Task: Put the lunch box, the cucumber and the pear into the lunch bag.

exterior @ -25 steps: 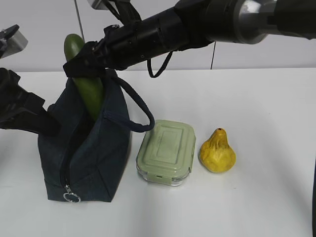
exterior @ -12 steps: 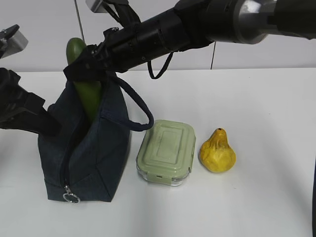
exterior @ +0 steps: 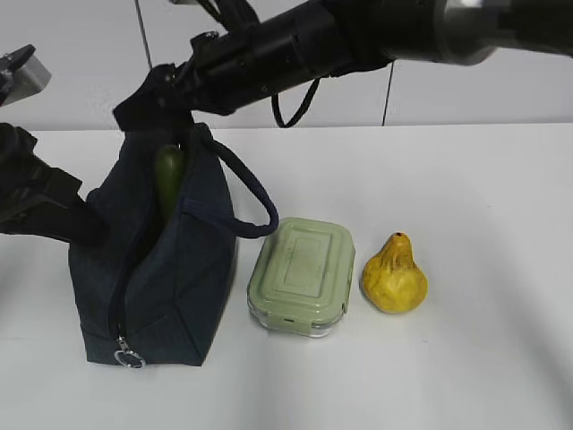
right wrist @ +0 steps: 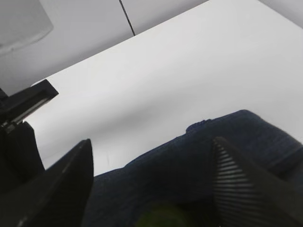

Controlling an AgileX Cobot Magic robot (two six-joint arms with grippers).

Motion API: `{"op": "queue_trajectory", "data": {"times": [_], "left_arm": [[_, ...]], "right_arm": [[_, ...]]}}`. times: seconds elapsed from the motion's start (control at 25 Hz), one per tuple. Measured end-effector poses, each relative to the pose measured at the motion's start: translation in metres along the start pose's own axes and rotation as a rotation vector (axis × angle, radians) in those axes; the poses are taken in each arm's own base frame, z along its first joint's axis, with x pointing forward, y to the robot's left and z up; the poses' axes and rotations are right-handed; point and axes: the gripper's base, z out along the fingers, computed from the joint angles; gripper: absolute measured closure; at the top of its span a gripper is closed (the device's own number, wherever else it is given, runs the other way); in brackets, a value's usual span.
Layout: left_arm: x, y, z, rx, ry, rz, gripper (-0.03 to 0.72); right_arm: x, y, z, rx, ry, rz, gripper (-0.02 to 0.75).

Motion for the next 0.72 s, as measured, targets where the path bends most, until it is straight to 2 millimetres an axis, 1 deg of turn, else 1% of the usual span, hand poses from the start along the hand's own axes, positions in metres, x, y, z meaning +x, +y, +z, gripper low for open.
{"op": "queue_trajectory", "data": {"times": [0.08,0.2,0.28,0.32,0.4,0.48,0.6,0.72], "left_arm": [[0.0,0.0,0.0,0.0,0.0,0.0,0.687],[0.0,0.0,0.0,0.0,0.0,0.0,0.687],[0.0,0.0,0.0,-0.001,0.0,0.001,0.687],[0.0,0.0,0.0,-0.001,0.0,0.001,0.687],[0.0,0.0,0.0,-0.001,0.0,0.001,0.687],[0.0,0.0,0.0,-0.001,0.0,0.001,0.687],[0.0,0.0,0.0,-0.002,0.0,0.001,0.687],[0.0,0.0,0.0,-0.003,0.001,0.002,0.687]], "right_arm": [[-0.008,-0.005,-0.016,0.037,-0.002,0.013,0.159],[-0.014,-0.023,-0.052,0.143,0.027,0.078,0.158],[-0.008,-0.042,-0.08,0.232,0.084,0.178,0.158],[-0.003,-0.048,-0.09,0.263,0.122,0.224,0.158],[0.014,-0.062,-0.11,0.331,0.254,0.32,0.158],[0.03,-0.065,-0.121,0.387,0.413,0.405,0.158],[0.049,-0.066,-0.135,0.502,0.637,0.484,0.158],[0.054,-0.068,-0.141,0.57,0.696,0.518,0.158]]}}
